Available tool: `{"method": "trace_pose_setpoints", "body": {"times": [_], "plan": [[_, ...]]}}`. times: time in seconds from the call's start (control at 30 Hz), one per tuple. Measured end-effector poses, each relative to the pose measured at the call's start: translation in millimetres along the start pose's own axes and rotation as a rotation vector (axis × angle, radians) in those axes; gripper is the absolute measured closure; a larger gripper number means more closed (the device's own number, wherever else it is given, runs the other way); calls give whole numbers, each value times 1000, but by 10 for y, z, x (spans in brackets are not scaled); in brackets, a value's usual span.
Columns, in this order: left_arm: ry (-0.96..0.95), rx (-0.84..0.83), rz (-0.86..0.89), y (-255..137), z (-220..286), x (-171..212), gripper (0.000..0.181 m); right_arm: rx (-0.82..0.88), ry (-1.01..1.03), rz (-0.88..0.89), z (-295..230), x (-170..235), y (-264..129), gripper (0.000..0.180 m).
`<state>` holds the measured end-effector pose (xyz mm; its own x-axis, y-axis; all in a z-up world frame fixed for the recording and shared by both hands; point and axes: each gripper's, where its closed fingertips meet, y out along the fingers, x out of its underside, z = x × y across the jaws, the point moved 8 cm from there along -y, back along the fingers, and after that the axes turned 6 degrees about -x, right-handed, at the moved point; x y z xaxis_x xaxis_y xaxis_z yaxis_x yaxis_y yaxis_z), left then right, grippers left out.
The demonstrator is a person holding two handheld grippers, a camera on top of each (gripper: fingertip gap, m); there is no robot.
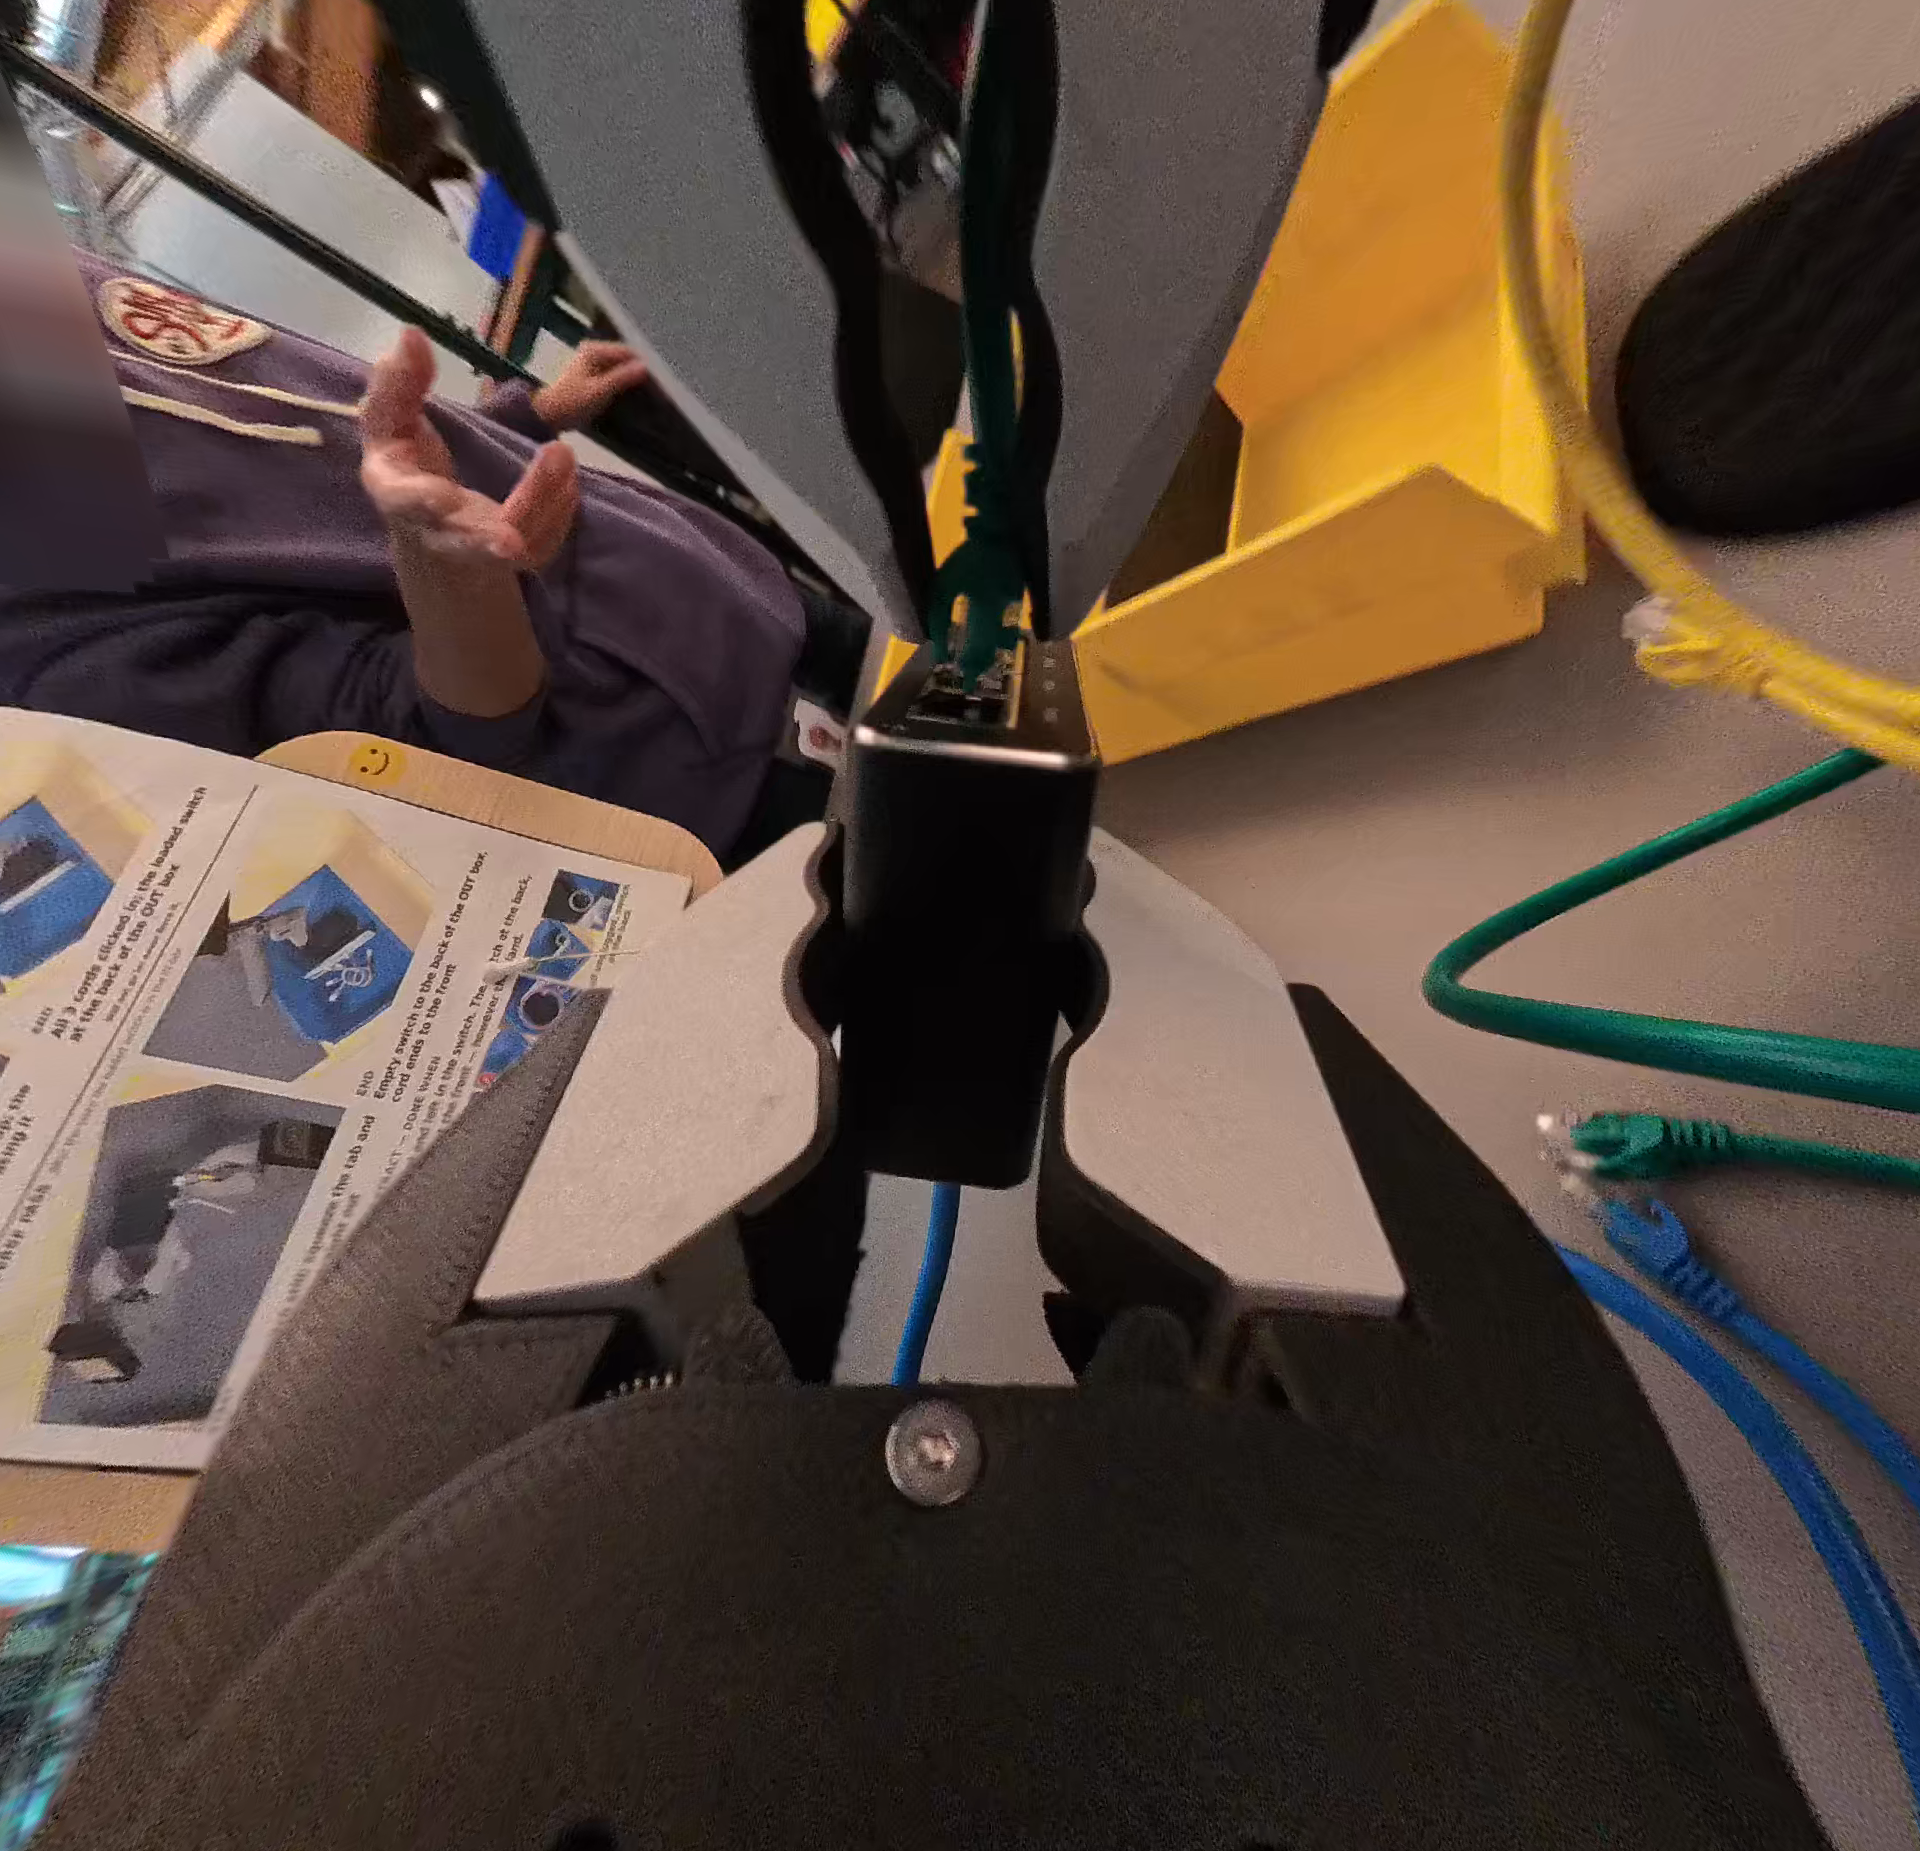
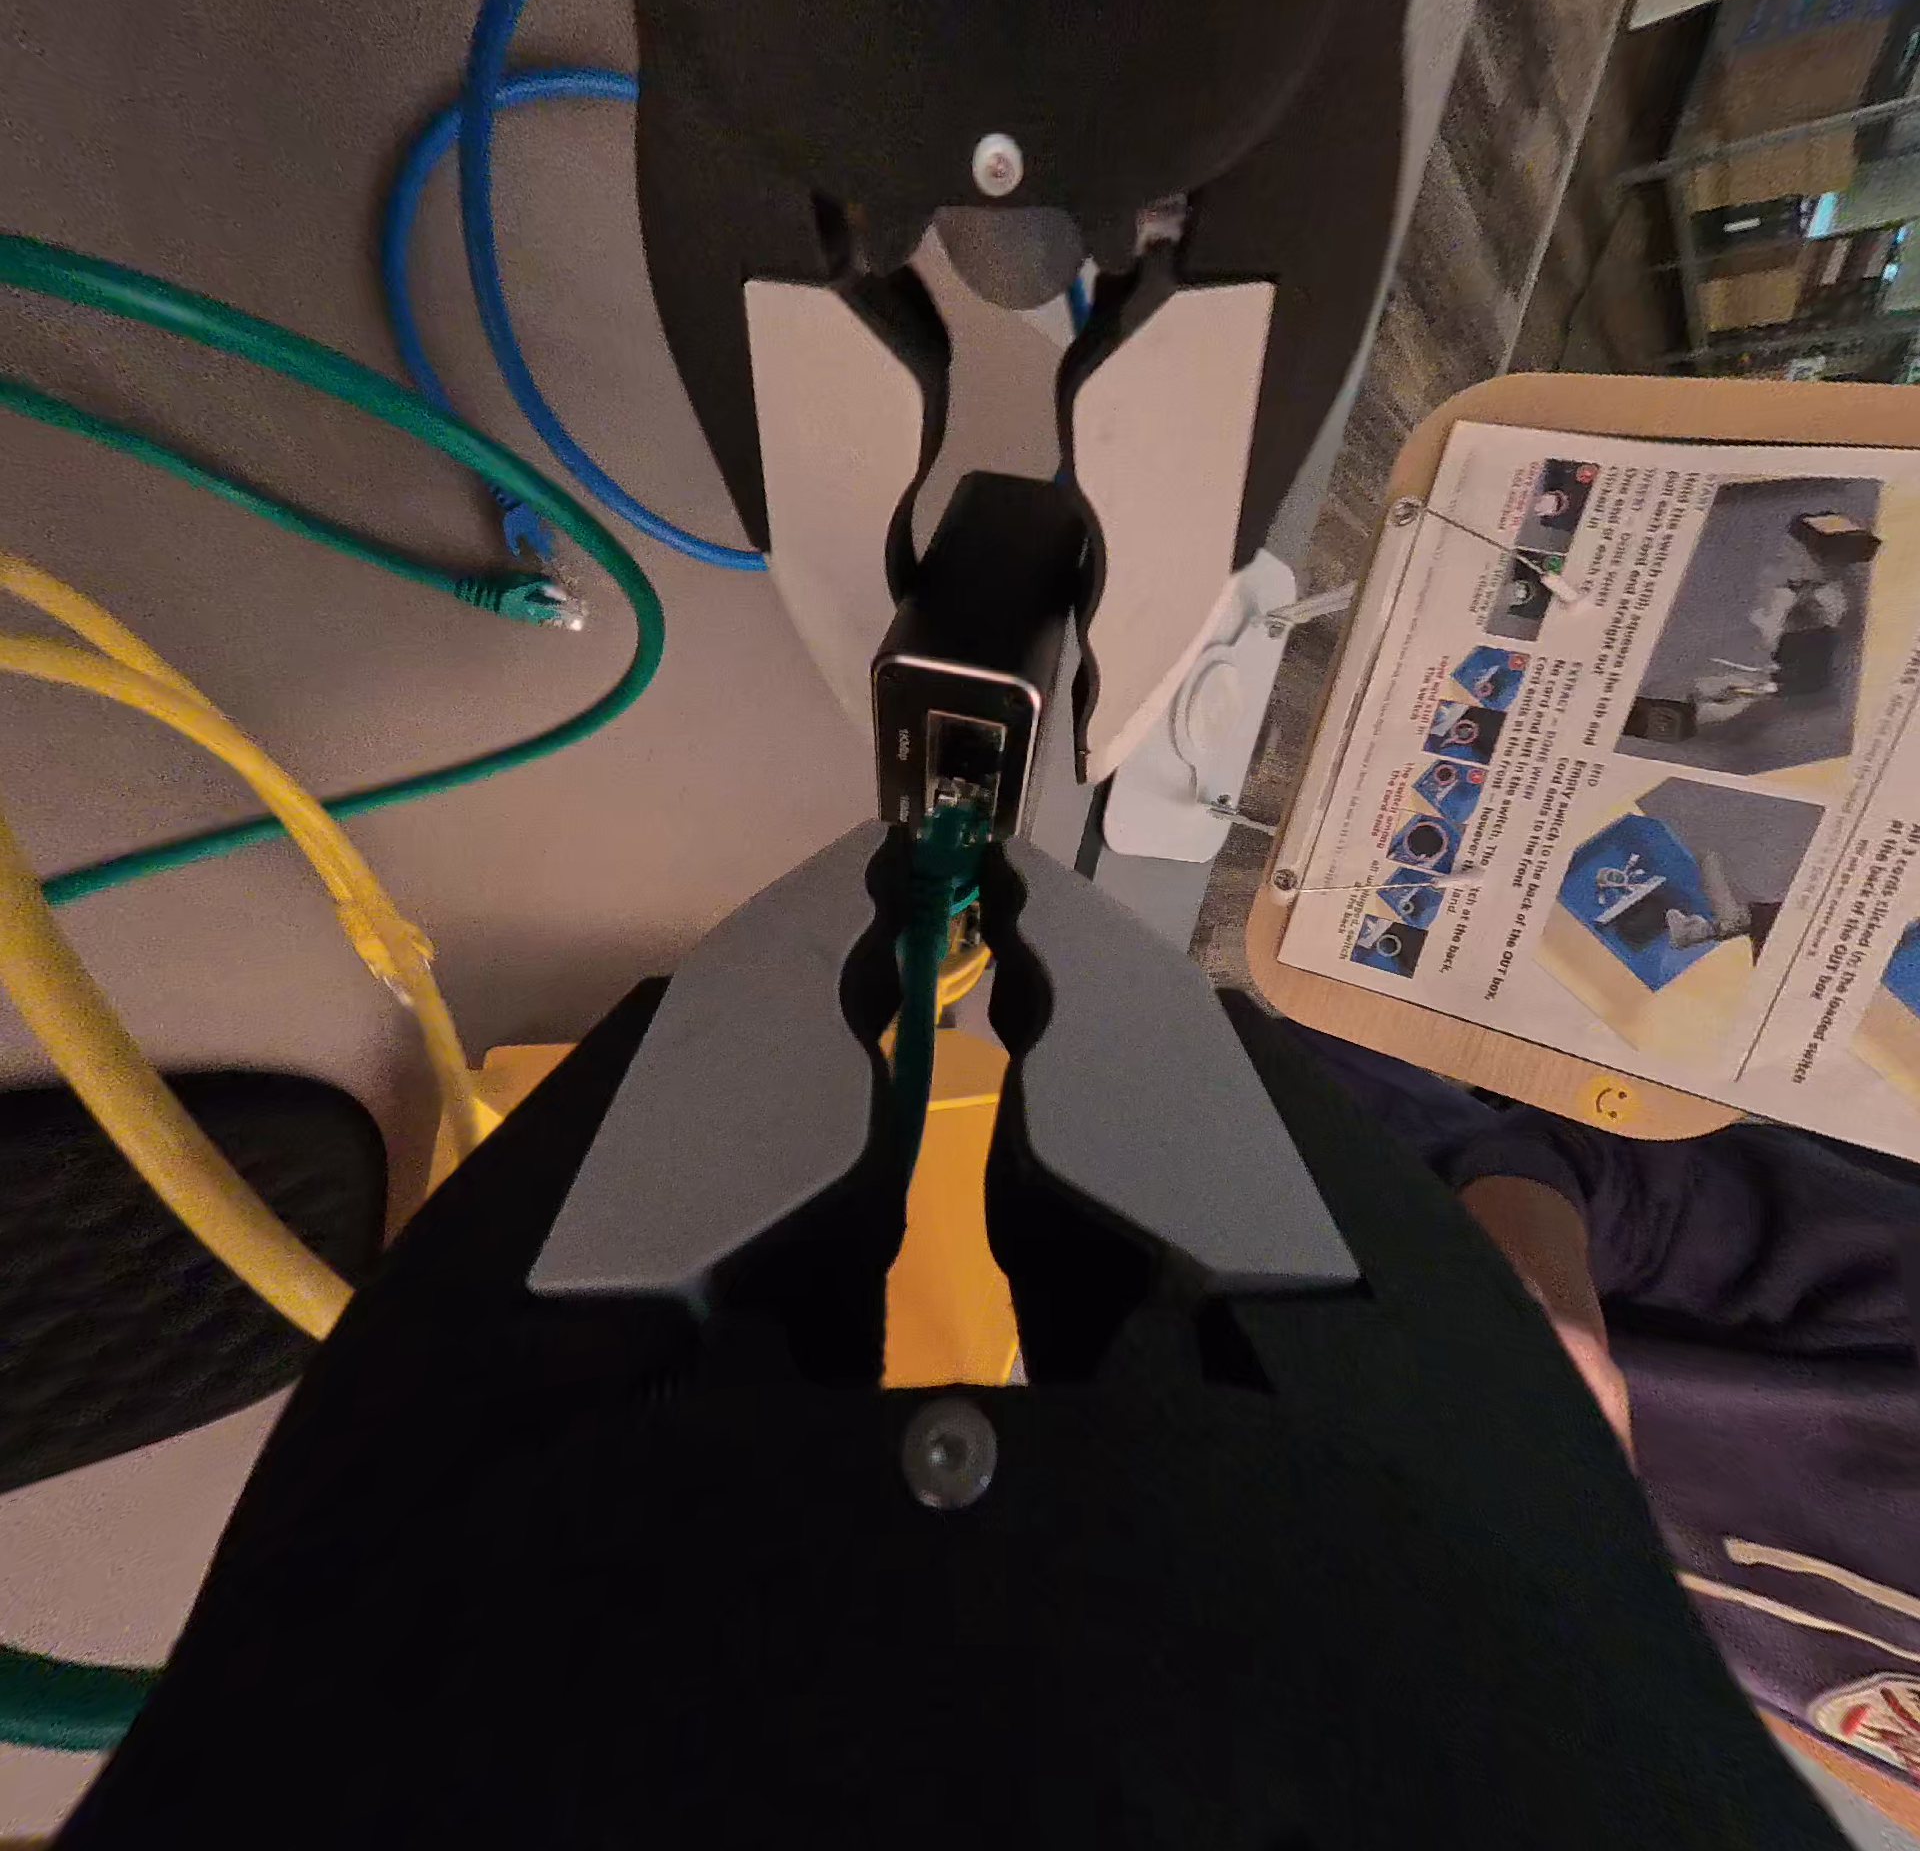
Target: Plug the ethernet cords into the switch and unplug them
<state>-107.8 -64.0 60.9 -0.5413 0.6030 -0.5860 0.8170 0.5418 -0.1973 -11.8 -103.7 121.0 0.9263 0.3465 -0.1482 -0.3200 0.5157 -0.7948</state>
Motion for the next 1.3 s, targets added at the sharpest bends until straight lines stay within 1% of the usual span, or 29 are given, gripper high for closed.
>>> {"method": "trace_pose_setpoints", "body": {"times": [0.1,0.13,0.2,0.27,0.33,0.5,0.57,0.67,0.83,0.97,1.03,1.13,1.2,1.3], "plan": [[-16,-78,90,15,25,24,138,7,-23,-15,30,-64,11,165],[7,-91,104,18,50,34,144,7,-29,-15,39,-90,19,165],[-5,-97,104,-4,14,42,144,14,-35,0,67,-101,22,165],[-39,-82,104,-51,-66,24,144,39,-10,59,116,-99,-12,165],[-5,-119,99,-87,-111,23,143,72,-17,92,147,-108,-25,165],[30,-139,65,-96,-130,41,144,134,-67,86,141,-124,34,164],[23,-135,67,-107,-142,29,144,155,-58,101,142,-139,42,165],[19,-133,53,-88,-140,47,143,137,-38,69,162,-138,67,165],[25,-152,49,-109,-172,42,143,180,-31,73,173,-135,47,164],[35,-148,38,-82,-143,50,143,176,-50,41,149,-124,74,165],[64,-175,26,-81,-145,52,143,186,-54,32,150,-126,84,165],[52,-149,20,-76,-137,53,143,136,-20,48,154,-110,88,165],[90,-172,21,-79,-135,62,143,94,13,55,177,-107,93,165],[75,-134,21,-77,-152,95,143,52,2,16,209,-138,112,165]]}}
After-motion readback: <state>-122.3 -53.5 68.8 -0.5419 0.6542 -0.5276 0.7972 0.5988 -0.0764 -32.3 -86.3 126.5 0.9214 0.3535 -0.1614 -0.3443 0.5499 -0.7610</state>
